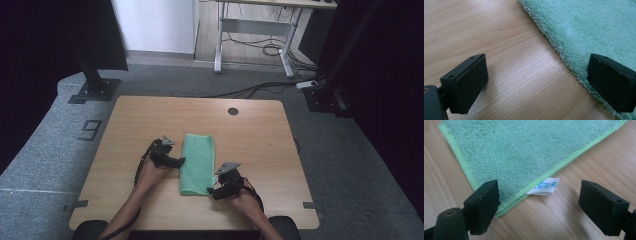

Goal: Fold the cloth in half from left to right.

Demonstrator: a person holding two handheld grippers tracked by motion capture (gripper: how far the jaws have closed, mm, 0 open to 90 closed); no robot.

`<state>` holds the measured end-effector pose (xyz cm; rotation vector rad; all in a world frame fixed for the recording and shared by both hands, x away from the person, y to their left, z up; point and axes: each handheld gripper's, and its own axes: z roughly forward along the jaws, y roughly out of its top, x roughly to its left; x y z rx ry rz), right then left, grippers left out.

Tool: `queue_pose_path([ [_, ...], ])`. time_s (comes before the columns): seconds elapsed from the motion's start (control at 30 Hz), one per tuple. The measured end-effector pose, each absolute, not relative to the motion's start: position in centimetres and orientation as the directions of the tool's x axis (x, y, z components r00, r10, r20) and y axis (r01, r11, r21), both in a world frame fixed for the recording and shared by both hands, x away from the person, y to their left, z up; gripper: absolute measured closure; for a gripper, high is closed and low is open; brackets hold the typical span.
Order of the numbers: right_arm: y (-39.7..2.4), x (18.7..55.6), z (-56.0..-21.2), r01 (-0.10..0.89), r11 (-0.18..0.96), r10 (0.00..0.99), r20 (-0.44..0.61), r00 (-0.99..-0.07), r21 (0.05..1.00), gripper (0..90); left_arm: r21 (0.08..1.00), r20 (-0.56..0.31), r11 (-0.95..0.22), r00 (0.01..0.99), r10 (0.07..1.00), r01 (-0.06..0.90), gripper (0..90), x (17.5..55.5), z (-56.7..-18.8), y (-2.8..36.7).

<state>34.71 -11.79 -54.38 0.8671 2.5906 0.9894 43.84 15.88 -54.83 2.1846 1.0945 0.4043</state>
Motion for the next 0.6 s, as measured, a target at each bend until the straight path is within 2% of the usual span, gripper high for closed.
queue_pose_path([
  [0.53, -11.96, 34.63, -54.22, 0.439, 0.59, 0.601, -0.005, -0.799, 0.678, 18.5, 0.68, 0.003, -0.446, 0.606, 0.795, 0.582, 5.9, 43.42, -54.5, 15.74],
  [0.6, -12.51, 34.76, -53.75, 0.445, 0.556, 0.611, 0.017, -0.791, 0.702, 19.1, 0.686, 0.005, -0.451, 0.616, 0.788, 0.571, 6.1, 42.85, -53.85, 15.84],
])
